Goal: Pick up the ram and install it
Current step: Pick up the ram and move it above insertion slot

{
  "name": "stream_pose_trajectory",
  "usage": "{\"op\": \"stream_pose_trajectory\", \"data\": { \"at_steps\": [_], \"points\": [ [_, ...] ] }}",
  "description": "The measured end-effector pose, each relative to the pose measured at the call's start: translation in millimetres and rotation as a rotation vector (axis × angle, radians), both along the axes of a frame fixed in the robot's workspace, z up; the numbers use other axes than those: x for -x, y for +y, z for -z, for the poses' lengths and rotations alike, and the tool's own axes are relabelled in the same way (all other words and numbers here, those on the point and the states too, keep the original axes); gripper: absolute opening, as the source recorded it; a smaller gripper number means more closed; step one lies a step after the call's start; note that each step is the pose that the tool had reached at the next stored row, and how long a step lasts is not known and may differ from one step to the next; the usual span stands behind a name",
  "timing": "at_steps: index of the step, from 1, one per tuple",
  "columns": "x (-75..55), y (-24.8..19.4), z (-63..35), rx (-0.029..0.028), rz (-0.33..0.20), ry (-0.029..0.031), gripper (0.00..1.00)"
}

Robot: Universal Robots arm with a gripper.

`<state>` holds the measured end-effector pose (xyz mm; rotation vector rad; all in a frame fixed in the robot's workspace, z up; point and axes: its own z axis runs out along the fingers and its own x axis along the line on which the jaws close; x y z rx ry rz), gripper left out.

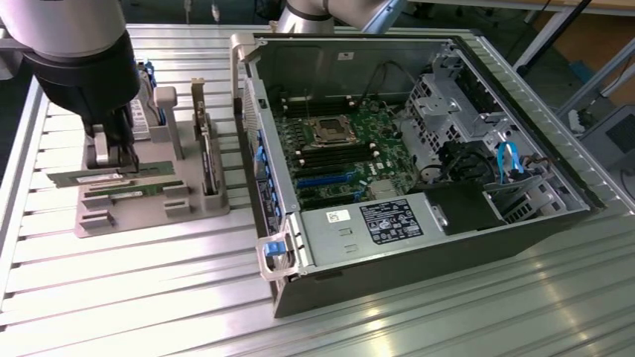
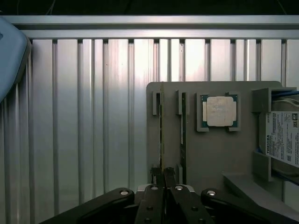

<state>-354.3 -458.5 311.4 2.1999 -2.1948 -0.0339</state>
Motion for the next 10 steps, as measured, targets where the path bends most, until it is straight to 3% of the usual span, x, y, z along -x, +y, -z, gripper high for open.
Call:
{"op": "stream_pose_trajectory", "data": {
  "at_steps": [10],
  "points": [
    [0.0,0.0,-16.3,-0.0001,0.000,0.0000,0.12]
  ]
}}
